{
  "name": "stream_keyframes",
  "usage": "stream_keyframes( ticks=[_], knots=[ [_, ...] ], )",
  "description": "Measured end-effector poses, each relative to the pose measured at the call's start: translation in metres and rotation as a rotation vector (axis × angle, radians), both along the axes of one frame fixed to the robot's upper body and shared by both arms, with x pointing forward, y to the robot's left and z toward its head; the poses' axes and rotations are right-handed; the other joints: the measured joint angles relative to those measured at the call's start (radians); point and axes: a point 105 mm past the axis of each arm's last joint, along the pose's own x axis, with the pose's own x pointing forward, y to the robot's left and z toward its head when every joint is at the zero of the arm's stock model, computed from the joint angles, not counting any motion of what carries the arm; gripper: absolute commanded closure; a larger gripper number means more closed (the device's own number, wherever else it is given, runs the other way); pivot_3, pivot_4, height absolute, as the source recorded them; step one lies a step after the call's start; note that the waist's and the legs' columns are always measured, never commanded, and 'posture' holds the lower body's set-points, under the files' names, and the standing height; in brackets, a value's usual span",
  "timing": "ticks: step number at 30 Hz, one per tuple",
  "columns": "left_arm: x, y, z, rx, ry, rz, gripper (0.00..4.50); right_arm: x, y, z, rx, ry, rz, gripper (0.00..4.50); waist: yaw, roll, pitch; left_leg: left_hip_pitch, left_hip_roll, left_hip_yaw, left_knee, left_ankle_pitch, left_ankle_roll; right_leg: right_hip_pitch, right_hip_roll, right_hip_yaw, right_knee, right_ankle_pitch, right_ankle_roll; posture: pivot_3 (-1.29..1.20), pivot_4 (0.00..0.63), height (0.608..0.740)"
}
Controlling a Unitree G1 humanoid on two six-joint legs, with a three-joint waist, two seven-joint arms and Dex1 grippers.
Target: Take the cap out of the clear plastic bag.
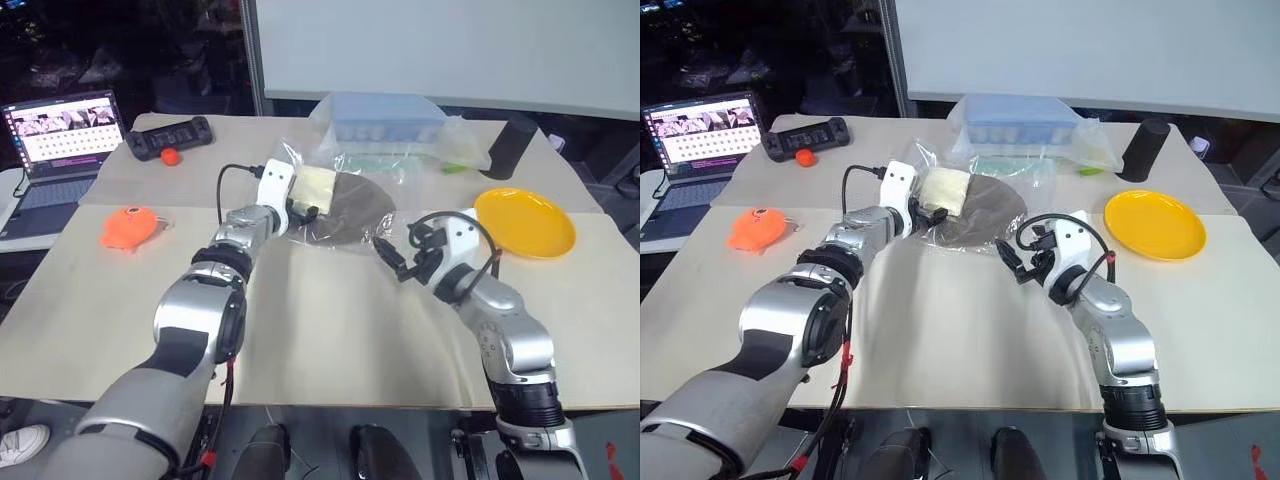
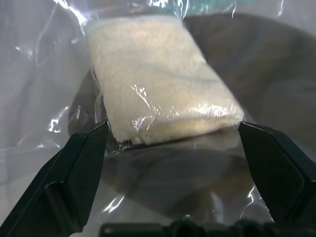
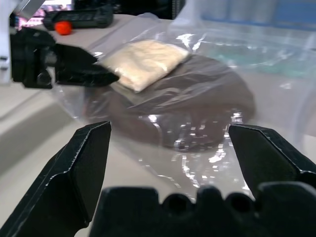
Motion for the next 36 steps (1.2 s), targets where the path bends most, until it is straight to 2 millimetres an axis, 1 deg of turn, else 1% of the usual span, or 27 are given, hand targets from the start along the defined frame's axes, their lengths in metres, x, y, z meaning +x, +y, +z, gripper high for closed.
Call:
stream_keyframes(
  ticks=[1,2,3,4,5,6,10,11,12,13,17,20,23,24,25,26,27,28,29,31,32,33,34,35,36],
  knots=[
    [0.000,-0.001,-0.001,0.001,0.001,0.001,0.54,0.000,0.000,0.001,0.000,-0.003,-0.001,0.00,0.000,0.000,0.000,0.000,0.000,0.000,0.001,0.000,0.000,-0.001,0.000,0.000,0.002,0.000,0.000,0.00,0.150,0.740],
    [0.000,-0.001,-0.001,0.002,0.001,0.003,0.68,0.000,0.000,0.001,-0.001,-0.005,-0.003,0.00,0.001,0.000,0.000,0.000,0.000,0.000,0.001,0.000,0.000,-0.001,0.000,0.000,0.002,0.000,0.000,0.00,0.150,0.740],
    [0.000,-0.002,-0.001,0.001,0.002,0.005,1.09,-0.001,0.000,0.003,-0.004,-0.010,-0.004,0.00,0.001,0.000,0.000,0.000,0.000,0.000,0.001,0.000,0.000,-0.001,0.000,0.000,0.003,0.000,0.000,0.00,0.150,0.740],
    [0.000,-0.002,-0.001,0.001,0.002,0.006,1.38,-0.001,0.000,0.003,-0.005,-0.011,-0.004,0.00,0.000,0.000,0.000,0.000,0.000,0.000,0.001,0.000,0.000,-0.001,0.000,0.000,0.003,0.000,0.000,0.00,0.150,0.740],
    [0.000,-0.002,-0.001,-0.003,0.002,0.010,1.78,-0.001,-0.001,0.004,-0.008,-0.015,-0.006,0.00,0.000,0.000,0.000,0.000,0.000,0.000,0.002,0.000,0.000,-0.001,0.000,0.000,0.004,0.000,0.000,0.00,0.150,0.740],
    [0.000,-0.001,-0.001,-0.004,0.002,0.013,2.08,-0.001,-0.001,0.005,-0.009,-0.016,-0.007,0.00,-0.001,0.000,0.000,0.000,0.000,0.000,0.003,0.000,0.000,0.000,0.000,0.000,0.005,0.000,0.000,0.00,0.150,0.740],
    [0.001,0.000,-0.001,-0.017,0.002,0.020,3.57,-0.001,-0.003,0.004,-0.013,-0.012,-0.014,0.00,0.000,0.000,0.000,0.001,0.000,0.000,0.006,0.000,0.000,0.000,0.000,0.000,0.007,-0.001,0.001,0.00,0.150,0.740],
    [0.001,0.000,-0.001,-0.019,0.002,0.020,3.85,-0.001,-0.003,0.003,-0.014,-0.011,-0.014,0.00,-0.001,0.000,0.000,0.001,0.000,0.000,0.006,0.000,0.000,0.000,0.000,0.000,0.007,-0.001,0.001,0.00,0.150,0.740],
    [0.001,0.000,0.000,-0.024,0.002,0.021,4.27,-0.001,-0.003,0.003,-0.014,-0.010,-0.014,0.00,-0.001,0.000,0.000,0.001,0.000,0.000,0.007,0.000,0.000,0.000,0.000,0.000,0.008,-0.001,0.001,0.00,0.150,0.740],
    [0.001,0.000,0.000,-0.030,0.002,0.022,4.48,-0.001,-0.003,0.003,-0.015,-0.011,-0.014,0.00,-0.001,0.000,0.000,0.001,0.000,0.000,0.007,0.000,0.000,0.000,0.000,0.000,0.008,-0.001,0.001,0.00,0.150,0.740],
    [0.001,0.000,0.001,-0.050,0.001,0.020,4.48,-0.002,-0.003,0.003,-0.019,-0.010,-0.008,0.00,-0.001,0.000,0.000,0.001,0.000,0.000,0.007,0.000,0.000,0.000,0.000,0.000,0.008,0.000,0.001,0.00,0.150,0.740],
    [0.002,0.002,0.006,-0.046,-0.029,0.017,4.48,-0.002,-0.002,0.002,-0.020,-0.008,-0.002,0.00,-0.001,0.000,0.000,0.001,0.000,0.000,0.007,0.000,0.000,0.000,0.000,0.000,0.008,0.000,0.000,0.00,0.150,0.740],
    [0.003,0.006,0.018,-0.014,-0.091,-0.019,4.48,-0.002,-0.001,0.002,-0.019,-0.005,0.000,0.00,-0.002,0.000,0.000,0.001,0.000,0.000,0.007,0.000,0.000,0.000,0.000,0.000,0.008,0.000,0.000,0.00,0.150,0.740],
    [0.003,0.007,0.024,0.000,-0.118,-0.037,3.97,-0.002,-0.001,0.001,-0.021,-0.003,-0.002,0.00,-0.002,0.000,0.000,0.001,0.000,0.000,0.007,0.000,0.000,0.000,0.001,0.000,0.008,0.000,0.000,0.00,0.150,0.740],
    [0.003,0.009,0.029,0.009,-0.142,-0.051,3.82,-0.001,0.000,0.000,-0.021,0.000,-0.002,0.00,-0.002,0.000,0.000,0.001,0.000,0.000,0.007,0.000,0.000,0.000,0.000,0.000,0.008,0.000,0.000,0.00,0.150,0.740],
    [0.002,0.011,0.041,0.053,-0.199,-0.106,3.34,-0.001,0.001,-0.002,-0.020,0.006,-0.002,0.00,-0.003,0.000,0.000,0.001,0.000,0.000,0.007,0.000,0.000,0.000,0.001,0.000,0.008,0.000,0.000,0.00,0.150,0.740],
    [0.001,0.012,0.044,0.064,-0.213,-0.117,3.14,-0.001,0.000,-0.003,-0.021,0.009,-0.003,0.00,-0.003,0.000,0.000,0.001,0.000,0.000,0.007,0.000,0.000,0.000,0.001,0.000,0.008,0.000,0.000,0.00,0.150,0.740],
    [0.000,0.015,0.048,0.088,-0.240,-0.138,2.69,0.000,0.001,-0.004,-0.020,0.014,-0.003,0.00,-0.004,0.000,0.000,0.001,0.000,0.000,0.007,0.000,0.000,0.000,0.001,0.001,0.008,0.000,0.000,0.00,0.150,0.740],
    [-0.003,0.022,0.051,0.115,-0.273,-0.166,2.35,0.000,0.002,-0.006,-0.014,0.017,0.001,0.00,-0.008,0.000,0.000,0.002,0.000,0.000,0.007,0.000,0.000,0.000,0.001,0.001,0.009,0.000,0.000,0.00,0.150,0.740],
    [-0.010,0.037,0.043,0.153,-0.287,-0.182,1.53,0.000,0.003,-0.007,-0.013,0.019,0.002,0.00,-0.015,0.000,0.000,0.002,0.001,0.000,0.007,0.000,0.000,0.000,0.001,0.002,0.009,0.001,-0.001,0.00,0.150,0.740],
    [-0.016,0.046,0.035,0.193,-0.300,-0.196,1.19,0.000,0.004,-0.008,-0.012,0.020,0.005,0.00,-0.021,0.000,0.000,0.002,0.001,0.000,0.007,0.000,0.000,0.000,0.001,0.002,0.009,0.001,-0.001,0.00,0.150,0.740],
    [-0.021,0.051,0.028,0.223,-0.302,-0.209,0.76,0.000,0.004,-0.009,-0.012,0.023,0.004,0.00,-0.024,0.001,0.000,0.002,0.001,0.000,0.007,0.000,0.000,0.000,0.001,0.002,0.010,0.001,-0.002,0.00,0.150,0.740],
    [-0.031,0.058,0.011,0.286,-0.290,-0.239,0.35,0.001,0.003,-0.011,-0.014,0.030,0.001,0.00,-0.024,0.001,0.000,0.002,0.001,0.000,0.007,0.000,-0.001,0.000,0.001,0.002,0.010,0.001,-0.002,0.00,0.150,0.740],
    [-0.040,0.060,0.000,0.353,-0.297,-0.275,0.10,0.001,0.003,-0.012,-0.015,0.034,0.002,0.00,-0.024,0.001,0.000,0.002,0.001,0.000,0.007,0.000,-0.001,0.000,0.001,0.002,0.010,0.001,-0.002,0.00,0.150,0.740],
    [-0.043,0.060,-0.003,0.386,-0.302,-0.292,0.10,0.001,0.003,-0.012,-0.015,0.035,0.003,0.00,-0.023,0.000,0.000,0.002,0.001,0.000,0.007,0.001,-0.001,0.000,0.001,0.002,0.010,0.002,-0.003,0.00,0.150,0.740]
  ],
)
